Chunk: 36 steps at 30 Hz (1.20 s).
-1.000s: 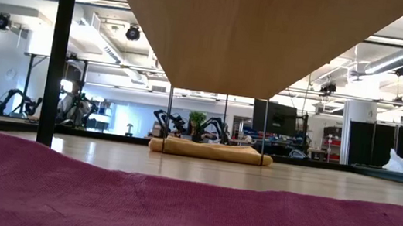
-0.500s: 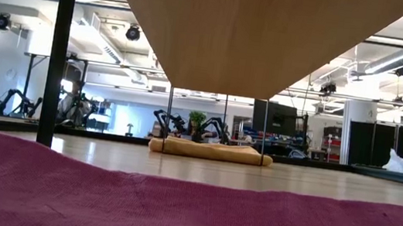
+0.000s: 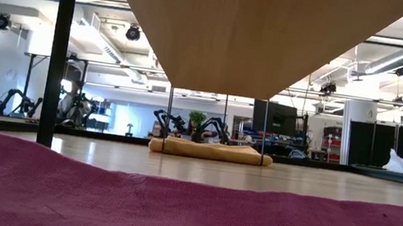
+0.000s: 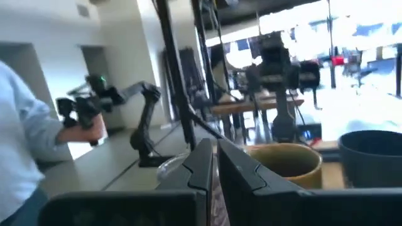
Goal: Stack small to large cups/mugs on shelf
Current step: Return to Home Position
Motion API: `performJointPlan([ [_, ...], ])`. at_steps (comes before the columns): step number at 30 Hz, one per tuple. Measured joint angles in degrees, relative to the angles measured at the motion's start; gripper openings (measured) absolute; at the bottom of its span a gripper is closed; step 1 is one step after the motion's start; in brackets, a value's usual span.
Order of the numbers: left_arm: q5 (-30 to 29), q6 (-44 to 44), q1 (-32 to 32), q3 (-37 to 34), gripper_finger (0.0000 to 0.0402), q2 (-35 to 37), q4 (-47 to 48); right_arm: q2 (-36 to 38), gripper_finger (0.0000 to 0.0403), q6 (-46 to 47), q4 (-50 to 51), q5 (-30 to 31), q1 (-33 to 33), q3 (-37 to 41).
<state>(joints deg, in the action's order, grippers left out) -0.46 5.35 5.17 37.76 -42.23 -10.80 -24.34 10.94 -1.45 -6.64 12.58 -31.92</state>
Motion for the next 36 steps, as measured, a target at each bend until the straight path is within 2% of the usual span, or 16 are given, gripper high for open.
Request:
performJointPlan([
  [3,-2.26,2.68,-0.70,-5.11,0.0184,2.66,-5.30,2.34,0.0018,0.85,-5.81,1.56,0.22,5.09],
  [10,-2.64,7.82,-1.96,-13.10,0.0184,7.65,-4.85,3.11,0.0018,0.61,-20.09,2.96,0.14,15.49],
  [16,-2.86,9.37,-2.62,-17.86,0.0184,12.69,-4.67,2.62,0.0018,1.04,-26.99,4.16,0.13,22.19],
  [19,-2.87,9.89,-3.21,-20.25,0.0184,15.62,-2.38,2.87,0.0018,1.05,-26.92,4.74,0.12,23.72],
  [25,-2.83,17.91,-4.17,-26.35,0.0184,22.58,4.38,4.73,0.0018,0.58,-27.04,5.31,0.11,26.73],
  [32,-2.85,18.33,-4.29,-31.47,0.0184,33.06,5.25,10.08,0.0018,2.36,-26.20,6.24,0.09,31.44],
  [36,-2.85,18.37,-4.33,-31.90,0.0184,38.17,14.60,12.63,0.0018,1.96,-23.54,6.78,0.02,31.43],
])
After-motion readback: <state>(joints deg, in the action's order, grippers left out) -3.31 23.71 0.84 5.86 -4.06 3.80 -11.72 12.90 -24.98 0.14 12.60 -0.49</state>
